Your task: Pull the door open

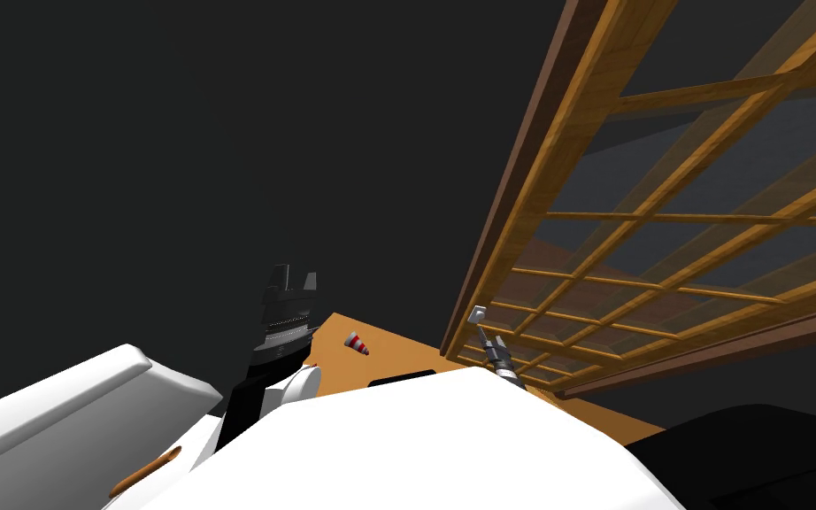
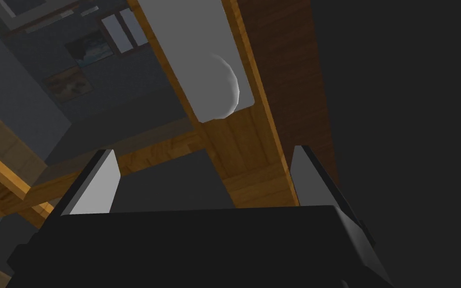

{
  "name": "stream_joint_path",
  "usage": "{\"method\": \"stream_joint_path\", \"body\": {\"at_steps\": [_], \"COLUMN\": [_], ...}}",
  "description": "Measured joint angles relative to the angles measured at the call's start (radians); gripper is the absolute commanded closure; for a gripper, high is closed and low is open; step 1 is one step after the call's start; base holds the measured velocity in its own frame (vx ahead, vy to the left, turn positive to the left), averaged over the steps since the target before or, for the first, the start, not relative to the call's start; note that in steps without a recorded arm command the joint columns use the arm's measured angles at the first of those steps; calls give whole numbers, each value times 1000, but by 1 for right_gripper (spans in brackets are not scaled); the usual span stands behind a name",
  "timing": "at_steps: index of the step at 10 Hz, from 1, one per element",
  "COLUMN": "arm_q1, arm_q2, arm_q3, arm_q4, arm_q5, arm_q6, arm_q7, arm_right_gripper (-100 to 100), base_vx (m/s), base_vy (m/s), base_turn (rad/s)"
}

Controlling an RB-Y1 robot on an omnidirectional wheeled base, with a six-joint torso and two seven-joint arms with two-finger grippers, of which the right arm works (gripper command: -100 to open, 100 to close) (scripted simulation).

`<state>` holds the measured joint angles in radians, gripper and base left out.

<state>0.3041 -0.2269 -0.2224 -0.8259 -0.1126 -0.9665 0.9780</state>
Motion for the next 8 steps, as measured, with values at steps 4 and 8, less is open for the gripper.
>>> {"method": "stream_joint_path", "body": {"at_steps": [4,8], "arm_q1": [30,67], "arm_q2": [-9,-19], "arm_q3": [-9,-21], "arm_q4": [4,3], "arm_q5": [17,38], "arm_q6": [-27,-56], "arm_q7": [97,200], "arm_right_gripper": [-100,-100], "base_vx": [4,5], "base_vy": [40,42], "base_turn": [-15,-19]}}
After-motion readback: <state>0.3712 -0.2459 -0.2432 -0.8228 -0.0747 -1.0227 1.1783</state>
